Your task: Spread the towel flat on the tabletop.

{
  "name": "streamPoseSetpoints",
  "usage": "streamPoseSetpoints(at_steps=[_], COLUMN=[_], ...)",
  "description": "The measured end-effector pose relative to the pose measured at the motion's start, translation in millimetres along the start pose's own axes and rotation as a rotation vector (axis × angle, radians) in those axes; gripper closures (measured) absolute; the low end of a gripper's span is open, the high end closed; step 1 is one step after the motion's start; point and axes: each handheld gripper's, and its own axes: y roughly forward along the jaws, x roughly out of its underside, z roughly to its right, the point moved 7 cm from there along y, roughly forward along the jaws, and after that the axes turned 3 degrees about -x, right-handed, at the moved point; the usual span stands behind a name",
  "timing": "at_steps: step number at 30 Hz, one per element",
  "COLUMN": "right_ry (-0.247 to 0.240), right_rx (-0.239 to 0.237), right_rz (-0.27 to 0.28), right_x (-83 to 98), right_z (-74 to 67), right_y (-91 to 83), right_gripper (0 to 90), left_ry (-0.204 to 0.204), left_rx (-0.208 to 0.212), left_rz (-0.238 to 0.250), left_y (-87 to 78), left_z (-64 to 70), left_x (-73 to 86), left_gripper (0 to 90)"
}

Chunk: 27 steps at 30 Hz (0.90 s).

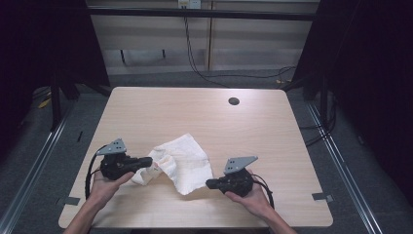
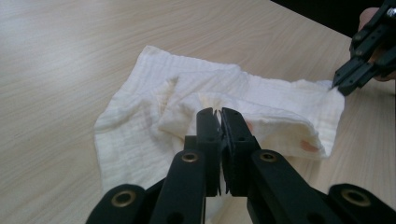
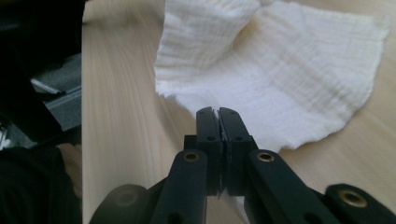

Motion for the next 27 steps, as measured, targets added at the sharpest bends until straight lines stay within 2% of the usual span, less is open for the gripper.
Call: streamPoseSetpoints(at_steps=[2, 3, 5, 7, 10, 13, 16, 21, 22, 23, 24, 27], right_ry=[0.024, 0.022, 0.03, 0.032, 0.033, 0.029, 0.037, 0.043, 0.061, 0.061, 0.053, 0.046], right_rx=[-0.009, -0.003, 0.011, 0.018, 0.041, 0.052, 0.067, 0.082, 0.08, 0.08, 0.101, 0.1], right_rz=[0.042, 0.047, 0.09, 0.093, 0.127, 0.142, 0.179, 0.192, 0.227, 0.227, 0.235, 0.256], right_x=[-6.9, -9.3, -18.7, -20.0, -28.9, -33.4, -46.1, -57.1, -64.5, -64.5, -70.9, -80.0], right_z=[2.3, 3.1, 7.7, 8.9, 14.3, 16.7, 23.6, 29.9, 31.7, 31.7, 33.1, 34.0], right_y=[-8.7, -11.6, -23.8, -26.8, -43.6, -51.4, -68.2, -77.9, -82.9, -82.9, -86.2, -91.4], right_gripper=[87.9, 88.0, 88.0, 88.0, 88.0, 88.0, 88.0, 88.0, 88.1, 88.1, 88.1, 88.1], left_ry=[0.003, 0.011, 0.018, 0.023, 0.026, 0.026, 0.036, 0.052, 0.069, 0.069, 0.082, 0.089], left_rx=[0.013, 0.014, 0.027, 0.036, 0.041, 0.046, 0.044, 0.048, 0.046, 0.046, 0.038, 0.033], left_rz=[0.009, 0.013, 0.018, 0.027, 0.046, 0.062, 0.074, 0.086, 0.095, 0.095, 0.105, 0.115], left_y=[-0.8, -1.1, -2.0, -3.9, -9.4, -14.6, -19.0, -22.1, -26.0, -26.0, -29.6, -33.4], left_z=[3.6, 5.4, 9.0, 11.0, 12.5, 12.8, 14.0, 17.6, 18.8, 18.8, 19.0, 19.7], left_x=[-2.6, -4.4, -7.4, -10.7, -16.7, -20.3, -24.9, -33.4, -40.5, -40.5, -45.6, -51.3], left_gripper=[86.9, 87.0, 87.0, 87.1, 87.2, 87.2, 87.3, 87.4, 87.4, 87.4, 87.4, 87.4])
